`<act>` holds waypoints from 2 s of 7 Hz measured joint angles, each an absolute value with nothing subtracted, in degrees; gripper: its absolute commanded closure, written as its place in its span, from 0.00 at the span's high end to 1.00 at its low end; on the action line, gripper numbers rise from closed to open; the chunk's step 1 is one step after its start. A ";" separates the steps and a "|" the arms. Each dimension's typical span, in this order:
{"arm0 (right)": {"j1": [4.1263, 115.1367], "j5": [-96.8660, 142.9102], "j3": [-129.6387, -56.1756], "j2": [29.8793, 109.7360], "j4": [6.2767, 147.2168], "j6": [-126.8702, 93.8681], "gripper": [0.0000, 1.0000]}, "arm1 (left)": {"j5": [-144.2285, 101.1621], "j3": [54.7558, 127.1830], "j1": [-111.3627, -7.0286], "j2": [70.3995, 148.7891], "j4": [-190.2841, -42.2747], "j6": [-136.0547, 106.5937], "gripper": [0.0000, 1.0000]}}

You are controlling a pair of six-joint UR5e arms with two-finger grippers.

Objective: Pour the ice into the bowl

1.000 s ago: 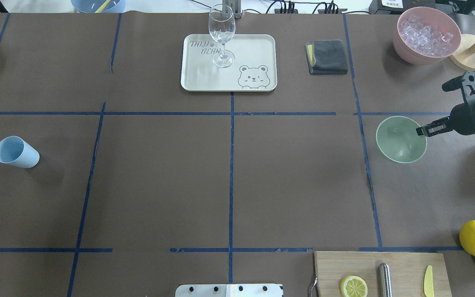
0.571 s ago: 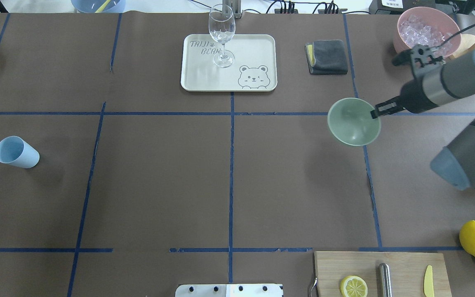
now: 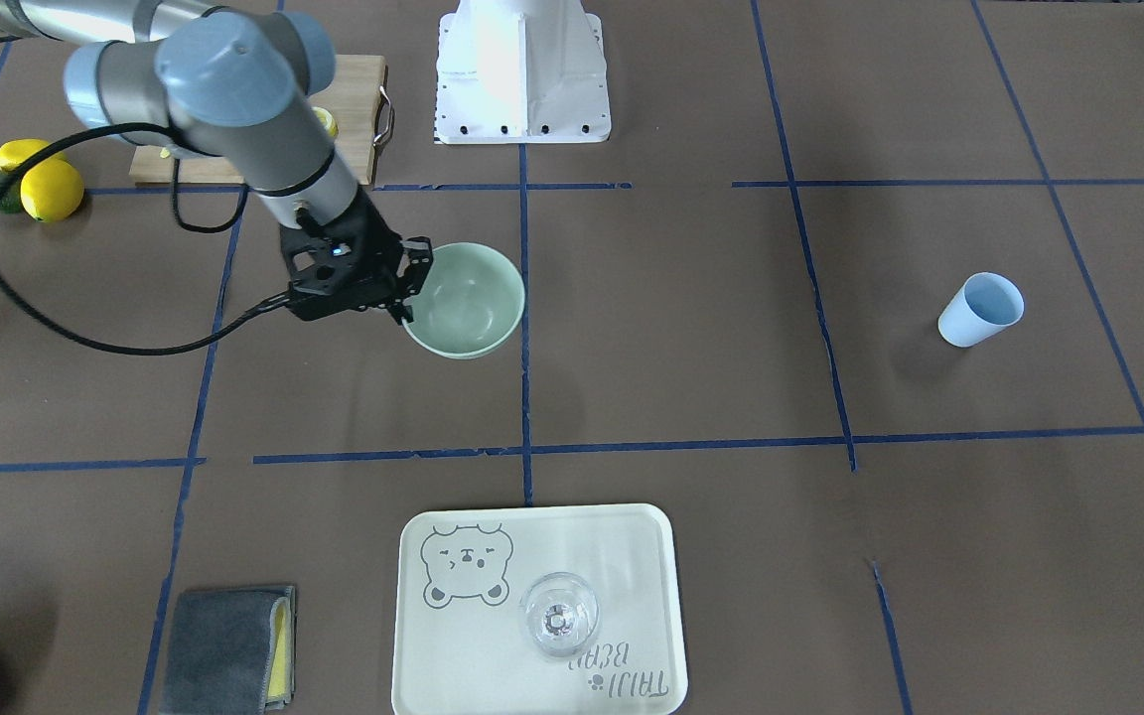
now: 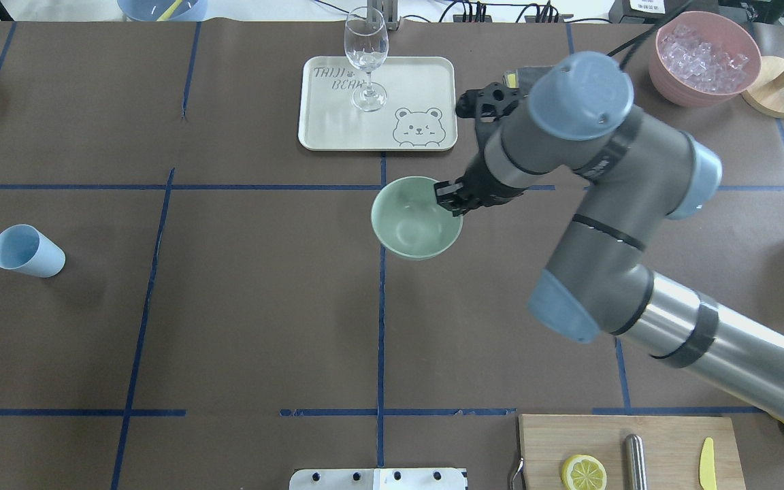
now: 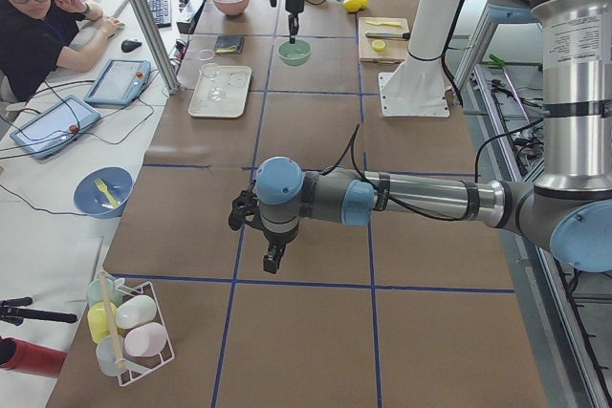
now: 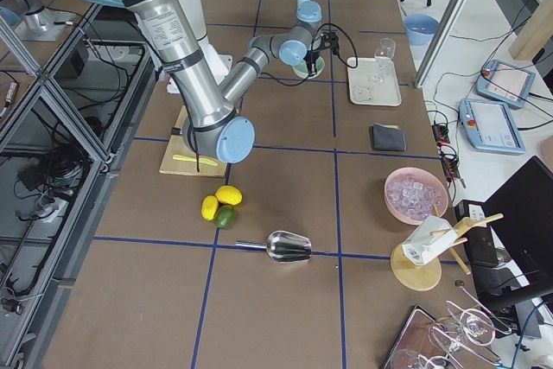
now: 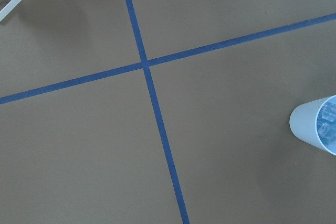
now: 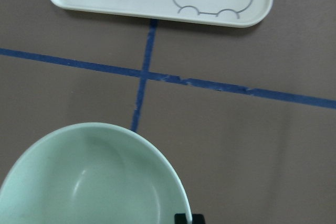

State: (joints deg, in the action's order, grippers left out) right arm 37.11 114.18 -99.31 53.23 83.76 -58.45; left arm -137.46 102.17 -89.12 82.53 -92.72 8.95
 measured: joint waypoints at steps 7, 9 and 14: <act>26.65 103.36 -72.08 32.38 79.81 -68.99 1.00 | -137.38 102.38 -89.12 82.53 -92.69 8.84 1.00; 27.45 101.55 -73.17 32.59 79.03 -68.67 1.00 | -137.43 102.32 -89.12 82.53 -92.72 8.87 1.00; 49.98 118.76 -90.18 49.19 88.67 -40.09 1.00 | -135.64 103.64 -89.19 82.90 -96.55 9.06 1.00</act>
